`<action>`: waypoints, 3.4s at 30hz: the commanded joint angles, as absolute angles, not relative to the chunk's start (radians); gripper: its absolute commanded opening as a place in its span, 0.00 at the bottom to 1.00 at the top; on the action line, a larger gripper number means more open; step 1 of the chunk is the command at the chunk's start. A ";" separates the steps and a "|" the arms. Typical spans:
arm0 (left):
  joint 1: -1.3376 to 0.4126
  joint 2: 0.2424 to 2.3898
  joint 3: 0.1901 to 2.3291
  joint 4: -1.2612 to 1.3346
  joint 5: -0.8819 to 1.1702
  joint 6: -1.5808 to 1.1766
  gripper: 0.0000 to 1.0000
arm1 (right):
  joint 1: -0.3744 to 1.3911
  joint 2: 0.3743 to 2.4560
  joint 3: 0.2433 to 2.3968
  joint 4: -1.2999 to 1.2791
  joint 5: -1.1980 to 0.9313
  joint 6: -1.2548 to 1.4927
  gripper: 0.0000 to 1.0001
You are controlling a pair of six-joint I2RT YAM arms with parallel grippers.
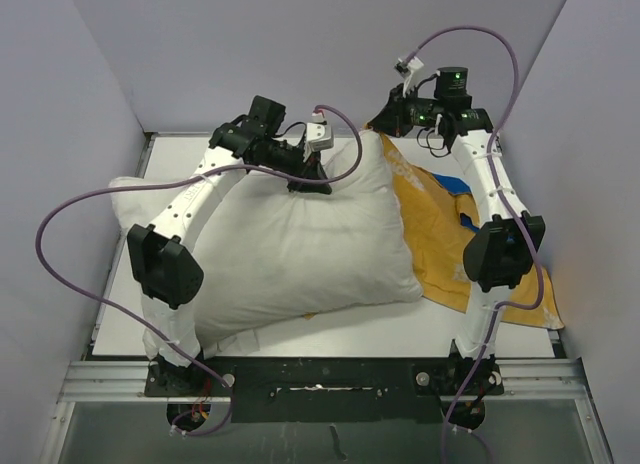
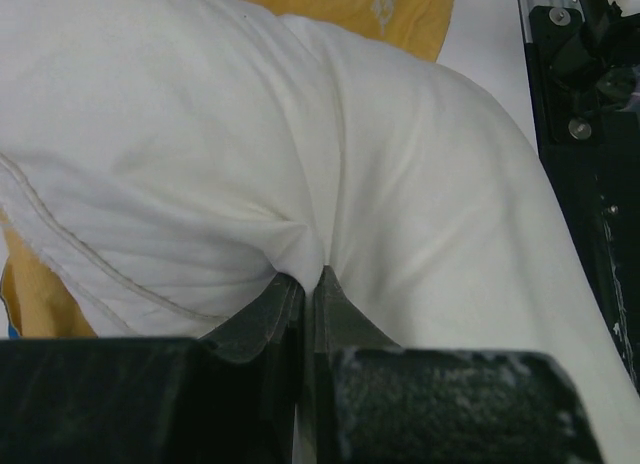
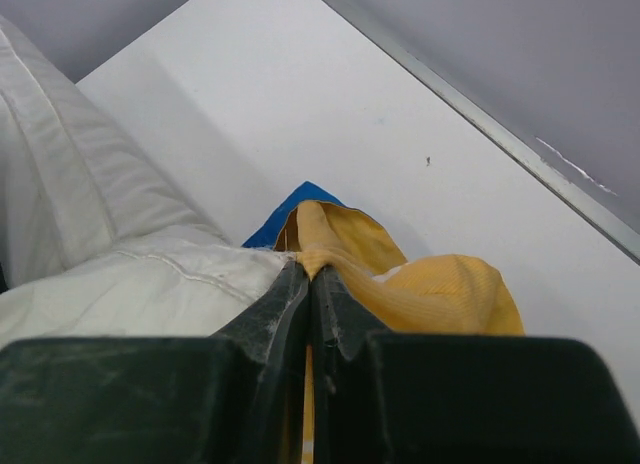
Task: Put the pillow into the pillowcase
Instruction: Stuff the pillow into the pillowcase.
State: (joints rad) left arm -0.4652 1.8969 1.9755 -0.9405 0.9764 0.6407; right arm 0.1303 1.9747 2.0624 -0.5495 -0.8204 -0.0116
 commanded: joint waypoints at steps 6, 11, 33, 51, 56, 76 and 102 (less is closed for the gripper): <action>-0.403 1.940 2.028 -0.958 1.075 0.605 0.00 | 0.133 1.859 2.147 -0.460 -0.859 -0.113 0.00; -0.382 1.965 2.026 -0.912 1.155 0.549 0.00 | 0.098 1.823 2.152 -0.513 -0.829 -0.175 0.00; -0.440 1.961 2.111 -0.869 1.223 0.475 0.00 | 0.197 1.778 2.092 -0.609 -0.816 -0.311 0.00; -0.308 2.199 2.106 -0.251 0.860 -0.039 0.00 | 0.318 1.716 1.844 -0.727 -0.645 -0.383 0.01; -0.323 2.177 1.983 -0.157 0.620 -0.128 0.36 | 0.232 1.789 1.851 -0.760 -0.667 -0.382 0.24; -0.464 1.288 1.339 -0.311 0.534 0.018 0.80 | -0.159 1.360 1.144 -0.587 -1.083 -0.303 0.89; -1.028 1.737 1.319 -0.015 -0.063 0.922 0.61 | 0.075 1.520 1.026 0.125 -1.447 0.428 0.02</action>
